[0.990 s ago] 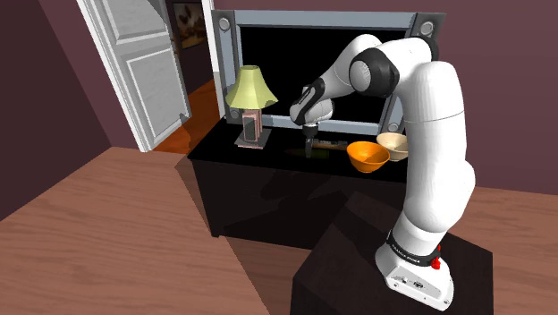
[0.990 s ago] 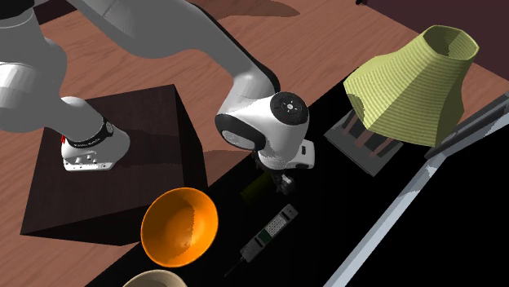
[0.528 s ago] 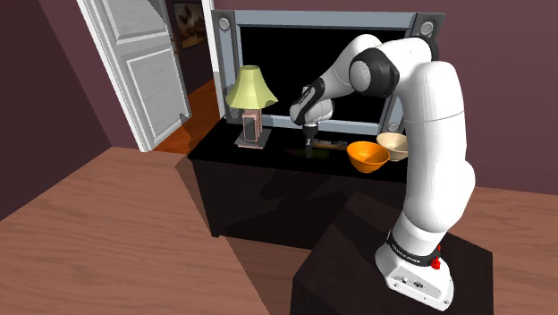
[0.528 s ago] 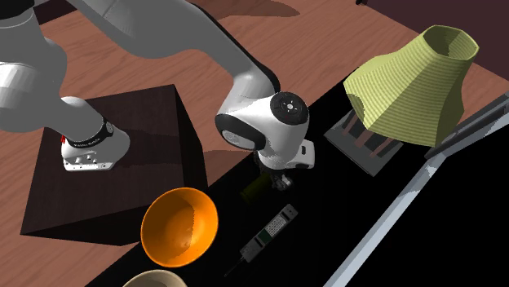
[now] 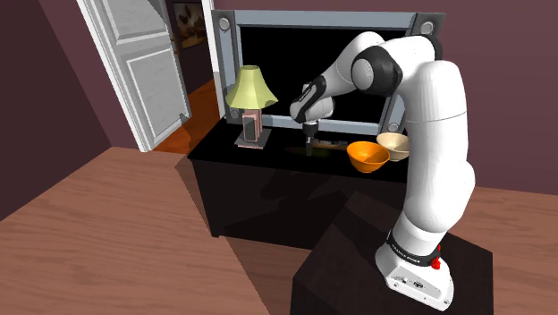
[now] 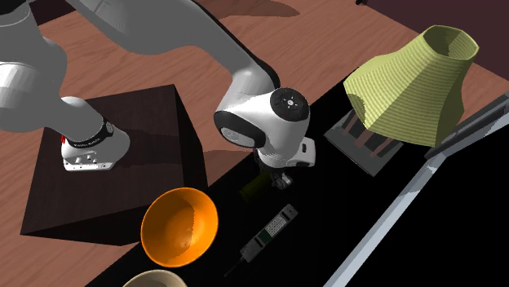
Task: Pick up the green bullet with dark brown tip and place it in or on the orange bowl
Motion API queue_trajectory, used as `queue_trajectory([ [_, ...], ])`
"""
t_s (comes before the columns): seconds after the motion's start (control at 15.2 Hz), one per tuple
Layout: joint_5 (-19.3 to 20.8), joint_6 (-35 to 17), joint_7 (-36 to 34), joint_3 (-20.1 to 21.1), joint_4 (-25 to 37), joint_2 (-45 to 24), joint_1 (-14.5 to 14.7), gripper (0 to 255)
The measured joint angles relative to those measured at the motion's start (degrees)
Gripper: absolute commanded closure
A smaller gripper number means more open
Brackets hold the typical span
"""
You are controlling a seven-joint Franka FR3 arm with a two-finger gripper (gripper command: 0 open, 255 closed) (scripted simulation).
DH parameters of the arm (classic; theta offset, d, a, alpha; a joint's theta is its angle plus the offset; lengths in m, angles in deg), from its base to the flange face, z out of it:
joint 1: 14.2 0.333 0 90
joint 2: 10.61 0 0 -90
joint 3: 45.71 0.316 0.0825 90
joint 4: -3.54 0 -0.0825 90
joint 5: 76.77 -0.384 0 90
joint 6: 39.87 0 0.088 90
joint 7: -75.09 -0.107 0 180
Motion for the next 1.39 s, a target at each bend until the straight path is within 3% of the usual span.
queue_trajectory([
  [1.39,4.9,13.3,-2.7,-2.4,4.2,9.8,1.7,255],
])
